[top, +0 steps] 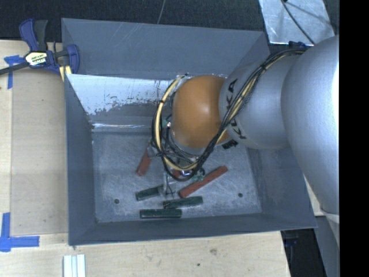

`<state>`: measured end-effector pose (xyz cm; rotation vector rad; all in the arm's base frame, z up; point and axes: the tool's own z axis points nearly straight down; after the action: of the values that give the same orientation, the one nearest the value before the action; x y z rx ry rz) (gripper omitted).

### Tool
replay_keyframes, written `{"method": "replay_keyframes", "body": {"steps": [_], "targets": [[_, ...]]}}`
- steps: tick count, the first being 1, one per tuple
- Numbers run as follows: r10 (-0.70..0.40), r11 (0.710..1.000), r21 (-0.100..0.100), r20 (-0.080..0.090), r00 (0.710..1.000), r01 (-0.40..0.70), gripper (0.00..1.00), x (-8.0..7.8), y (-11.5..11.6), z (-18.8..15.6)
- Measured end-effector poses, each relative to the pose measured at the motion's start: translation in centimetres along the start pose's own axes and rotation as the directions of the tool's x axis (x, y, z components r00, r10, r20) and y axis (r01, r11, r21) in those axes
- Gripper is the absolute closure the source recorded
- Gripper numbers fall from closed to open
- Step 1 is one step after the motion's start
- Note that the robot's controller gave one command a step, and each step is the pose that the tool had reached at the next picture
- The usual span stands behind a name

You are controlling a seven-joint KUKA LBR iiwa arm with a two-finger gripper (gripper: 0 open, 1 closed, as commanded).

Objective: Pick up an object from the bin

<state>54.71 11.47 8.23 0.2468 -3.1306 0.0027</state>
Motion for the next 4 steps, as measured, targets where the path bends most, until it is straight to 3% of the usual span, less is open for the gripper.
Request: {"method": "replay_keyframes", "body": {"steps": [1,2,3,4], "targets": [[0.047,0.999,-0.004,0.009,0.999,-0.047,1.00,-3.1,3.3,0.6],[0.047,0.999,-0.004,0.009,0.999,-0.047,1.00,-3.1,3.3,0.6],[0.034,0.999,-0.001,-0.002,0.999,-0.034,1.00,-2.4,4.0,-4.5],[0.028,1.000,-0.004,0.010,1.000,-0.028,1.00,-0.2,-0.4,-4.6]]}}
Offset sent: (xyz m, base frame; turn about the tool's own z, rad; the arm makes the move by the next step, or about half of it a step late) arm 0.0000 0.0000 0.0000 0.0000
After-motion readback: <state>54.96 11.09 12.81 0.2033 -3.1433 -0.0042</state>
